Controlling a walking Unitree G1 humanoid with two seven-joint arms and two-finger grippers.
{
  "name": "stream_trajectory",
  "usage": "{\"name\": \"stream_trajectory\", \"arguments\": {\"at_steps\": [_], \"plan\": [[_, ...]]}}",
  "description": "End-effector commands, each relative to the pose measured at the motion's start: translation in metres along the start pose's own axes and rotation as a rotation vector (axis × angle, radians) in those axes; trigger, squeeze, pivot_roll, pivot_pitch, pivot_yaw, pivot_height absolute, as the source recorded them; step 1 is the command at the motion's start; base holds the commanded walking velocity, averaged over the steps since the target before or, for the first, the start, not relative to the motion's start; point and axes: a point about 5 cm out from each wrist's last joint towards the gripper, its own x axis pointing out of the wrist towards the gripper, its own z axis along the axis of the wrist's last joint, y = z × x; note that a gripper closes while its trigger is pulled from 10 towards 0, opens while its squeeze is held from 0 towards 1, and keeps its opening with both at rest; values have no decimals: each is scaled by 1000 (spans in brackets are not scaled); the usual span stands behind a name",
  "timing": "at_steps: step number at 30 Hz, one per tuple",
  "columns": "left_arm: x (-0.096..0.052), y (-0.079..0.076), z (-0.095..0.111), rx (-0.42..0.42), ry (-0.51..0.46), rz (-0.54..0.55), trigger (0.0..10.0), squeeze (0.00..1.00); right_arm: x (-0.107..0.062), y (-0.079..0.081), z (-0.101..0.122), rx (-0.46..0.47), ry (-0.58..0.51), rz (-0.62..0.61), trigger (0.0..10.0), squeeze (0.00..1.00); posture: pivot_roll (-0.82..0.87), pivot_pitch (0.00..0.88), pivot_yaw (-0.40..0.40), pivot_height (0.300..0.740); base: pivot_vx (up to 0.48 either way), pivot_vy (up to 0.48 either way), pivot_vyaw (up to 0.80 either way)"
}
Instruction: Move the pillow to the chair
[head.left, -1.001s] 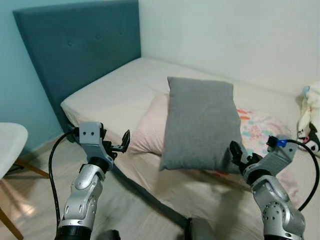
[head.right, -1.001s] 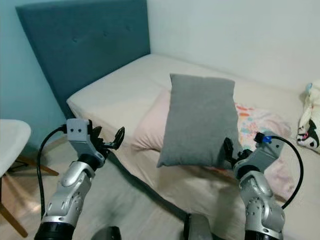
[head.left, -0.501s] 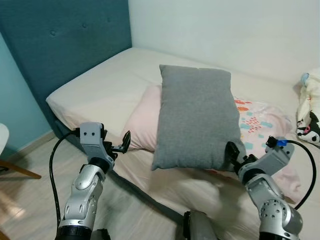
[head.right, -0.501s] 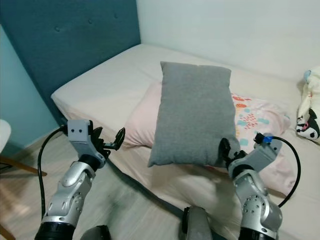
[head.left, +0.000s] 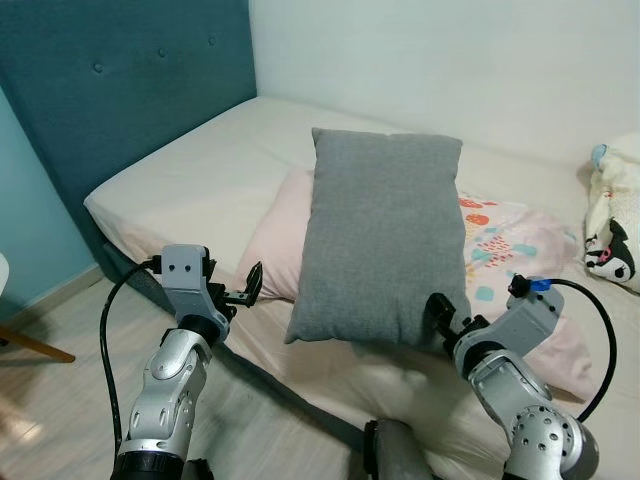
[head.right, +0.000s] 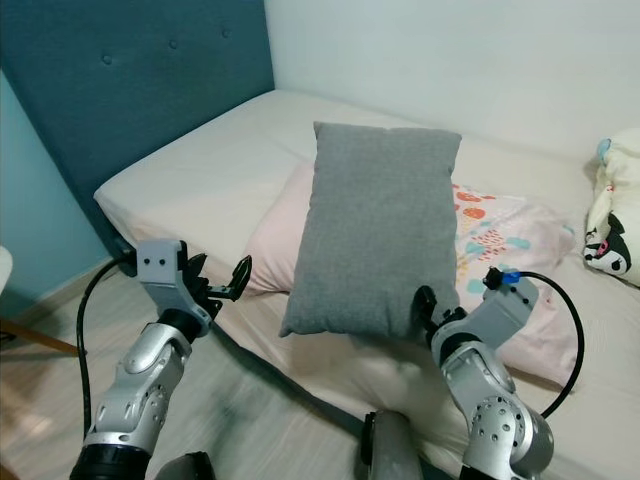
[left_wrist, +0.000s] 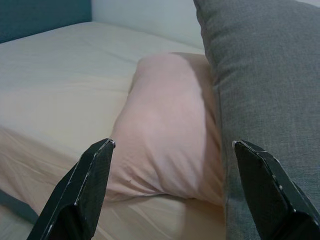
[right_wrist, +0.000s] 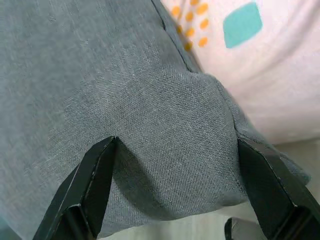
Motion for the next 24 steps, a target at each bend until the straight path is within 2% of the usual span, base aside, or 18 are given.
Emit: {"name": "stream_trajectory", "arguments": {"at_steps": [1, 2, 3, 4, 6, 9, 12, 16, 17, 21, 22, 24], "plan": [[-1, 1, 0, -6, 2, 2, 10000, 0, -3, 9, 8, -65, -41, 24, 10000, 0, -105, 0, -19, 410, 0, 0, 0], [-1, 1, 0, -6, 2, 2, 10000, 0, -3, 9, 8, -65, -41, 24, 10000, 0, -105, 0, -19, 410, 0, 0, 0], [-1, 1, 0, -7, 2, 2, 10000, 0, -4, 9, 14, -122, -71, 10, 10000, 0, -106, 0, -18, 405, 0, 0, 0], [-1, 0, -1, -7, 2, 1, 10000, 0, -7, 6, 24, -224, -123, -35, 10000, 0, -106, 0, -18, 400, 0, 0, 0], [-1, 0, -1, -8, 2, 0, 10000, 0, -9, 3, 35, -329, -175, -89, 10000, 0, -106, 0, -21, 390, 0, 0, 0], [-1, 0, -1, -10, 3, 0, 10000, 0, -10, -5, 41, -358, -177, -148, 10000, 0, -107, 0, -24, 380, 0, 0, 0], [-1, -1, -2, -11, 4, -1, 10000, 0, -12, -11, 44, -349, -158, -188, 10000, 0, -109, 0, -28, 370, 0, 0, 0], [-1, -1, -2, -12, 4, -1, 10000, 0, -13, -12, 43, -321, -136, -190, 10000, 0, -111, 0, -28, 365, 0, 0, 0], [-2, -1, -3, -14, 5, -2, 10000, 0, -16, -6, 35, -199, -50, -148, 10000, 0, -118, 0, -29, 355, 0, 0, 0], [-2, -1, -4, -16, 6, -3, 10000, 0, -18, 1, 28, -128, 1, -103, 10000, 0, -119, 0, -30, 345, 0, 0, 0], [-2, -1, -4, -17, 7, -3, 10000, 0, -19, 8, 22, -79, 32, -64, 10000, 0, -119, 0, -30, 340, 0, 0, 0], [-2, -2, -5, -17, 7, -4, 10000, 0, -20, 13, 17, -54, 65, -25, 10000, 0, -120, 0, -31, 335, 0, 0, 0]]}}
